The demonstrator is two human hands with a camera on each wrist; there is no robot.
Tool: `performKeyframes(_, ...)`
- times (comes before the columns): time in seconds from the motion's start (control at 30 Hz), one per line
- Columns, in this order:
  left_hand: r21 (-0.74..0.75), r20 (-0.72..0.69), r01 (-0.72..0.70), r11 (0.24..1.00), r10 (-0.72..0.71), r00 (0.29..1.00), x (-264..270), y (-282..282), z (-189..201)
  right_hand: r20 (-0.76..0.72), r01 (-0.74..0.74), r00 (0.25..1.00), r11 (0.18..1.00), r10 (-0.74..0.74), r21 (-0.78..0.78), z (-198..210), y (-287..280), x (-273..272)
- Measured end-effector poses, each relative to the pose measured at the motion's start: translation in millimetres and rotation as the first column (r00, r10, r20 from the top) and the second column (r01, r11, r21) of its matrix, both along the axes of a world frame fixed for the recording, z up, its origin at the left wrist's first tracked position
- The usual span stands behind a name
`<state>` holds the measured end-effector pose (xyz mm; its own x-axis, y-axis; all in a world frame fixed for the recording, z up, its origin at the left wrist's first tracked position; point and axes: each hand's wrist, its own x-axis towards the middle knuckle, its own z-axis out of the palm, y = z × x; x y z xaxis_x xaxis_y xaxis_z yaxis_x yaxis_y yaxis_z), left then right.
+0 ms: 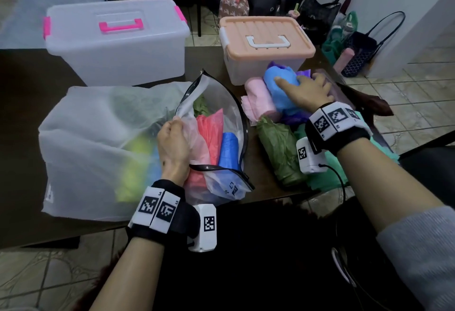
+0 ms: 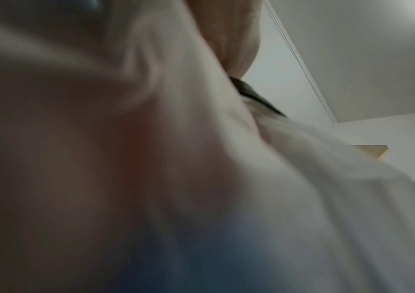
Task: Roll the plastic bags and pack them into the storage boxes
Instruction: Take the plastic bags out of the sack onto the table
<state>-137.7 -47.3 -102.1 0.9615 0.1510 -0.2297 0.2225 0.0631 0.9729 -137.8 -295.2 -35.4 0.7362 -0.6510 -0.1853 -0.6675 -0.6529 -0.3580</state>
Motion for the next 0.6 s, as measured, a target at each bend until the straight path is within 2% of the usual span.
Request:
performKeyframes(0.07, 0.004, 0.001, 0.003, 1.0, -0.003, 1.0, -0.8, -0.4, 1.1, 0.127, 0.062, 0.989, 0.993, -0.075, 0.101, 9.3, 0.5, -6.2)
performKeyframes(0.13, 0.011, 0.007, 0.004, 1.0, -0.004, 1.0, -1.4, -0.8, 3.0, 0.261, 0.094, 0.958, 0.99, -0.118, 0.102, 17.5, 6.5, -14.0)
performKeyframes(0.23, 0.034, -0.001, 0.004, 0.999, -0.004, 1.0, -2.5, -1.1, 5.6, 0.386, -0.026, 0.922, 0.996, -0.007, 0.08, 25.4, 31.7, -26.7)
performKeyframes(0.27, 0.036, -0.004, 0.005, 0.999, -0.005, 1.0, -2.2, -1.0, 5.3, 0.38, -0.083, 0.925, 0.984, 0.018, 0.155, 26.2, 44.4, -29.9)
performKeyframes(0.3, 0.043, -0.008, 0.007, 0.999, -0.007, 1.0, -1.7, -0.4, 4.5, 0.352, -0.135, 0.936, 0.945, 0.023, 0.299, 26.5, 58.9, -33.8)
performKeyframes(0.37, 0.05, -0.022, 0.015, 0.999, -0.014, 1.0, -1.7, 1.3, 3.7, 0.238, -0.147, 0.971, 0.758, -0.011, 0.636, 24.2, 88.1, -41.6)
performKeyframes(0.4, 0.048, -0.026, 0.021, 0.999, -0.02, 0.999, -2.1, 2.2, 3.2, 0.148, -0.099, 0.989, 0.667, -0.017, 0.738, 19.1, 100.0, -44.8)
performKeyframes(0.47, 0.064, -0.026, 0.041, 0.997, -0.039, 0.999, -4.7, 4.6, 3.6, 0.021, -0.014, 1.0, 0.614, -0.004, 0.789, 3.4, 114.7, -47.5)
performKeyframes(0.6, 0.18, -0.007, 0.079, 0.981, -0.079, 0.997, -12.1, 7.1, 9.5, -0.051, 0.06, 0.998, 0.617, -0.033, 0.785, -14.3, 121.0, -50.4)
